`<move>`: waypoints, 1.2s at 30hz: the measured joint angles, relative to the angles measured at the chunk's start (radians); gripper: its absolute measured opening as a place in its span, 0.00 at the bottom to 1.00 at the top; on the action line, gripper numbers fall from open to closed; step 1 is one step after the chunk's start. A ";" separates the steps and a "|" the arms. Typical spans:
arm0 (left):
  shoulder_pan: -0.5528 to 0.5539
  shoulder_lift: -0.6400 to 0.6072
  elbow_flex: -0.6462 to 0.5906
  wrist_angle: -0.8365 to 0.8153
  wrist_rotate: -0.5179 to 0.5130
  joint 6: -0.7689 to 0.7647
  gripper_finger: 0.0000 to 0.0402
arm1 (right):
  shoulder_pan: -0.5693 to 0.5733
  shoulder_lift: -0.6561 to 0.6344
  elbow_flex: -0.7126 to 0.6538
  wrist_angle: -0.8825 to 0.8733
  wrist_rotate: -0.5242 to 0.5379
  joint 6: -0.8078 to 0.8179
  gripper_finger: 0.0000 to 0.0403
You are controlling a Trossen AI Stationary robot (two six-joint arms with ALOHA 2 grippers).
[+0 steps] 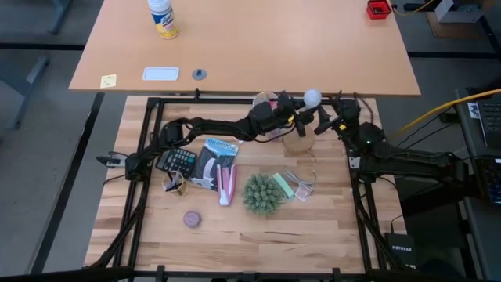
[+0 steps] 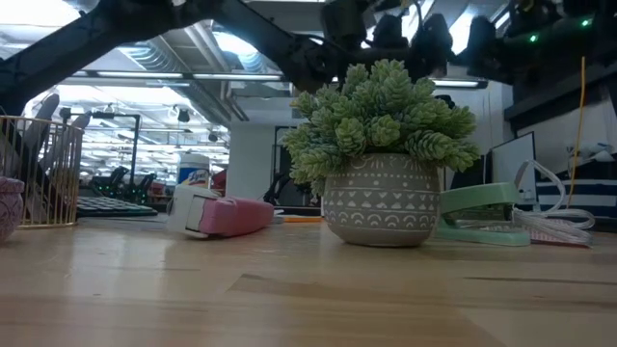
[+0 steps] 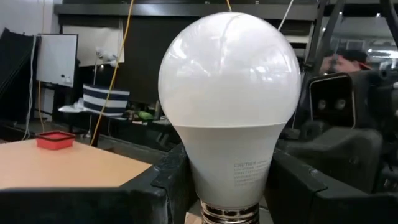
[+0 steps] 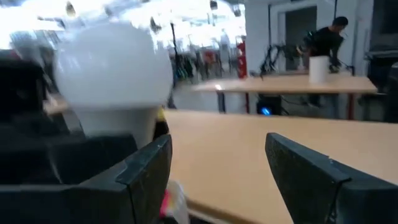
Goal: Screw lightbulb
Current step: Insert the lightbulb into the lamp
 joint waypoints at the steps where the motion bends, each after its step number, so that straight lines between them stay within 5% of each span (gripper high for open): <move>1: 0.001 0.004 0.000 0.002 0.000 0.000 0.39 | 0.000 0.000 0.000 -0.019 0.010 0.000 0.66; 36: 0.006 0.057 0.003 -0.053 0.038 0.017 0.39 | 0.000 -0.043 0.000 -0.019 0.018 -0.004 0.66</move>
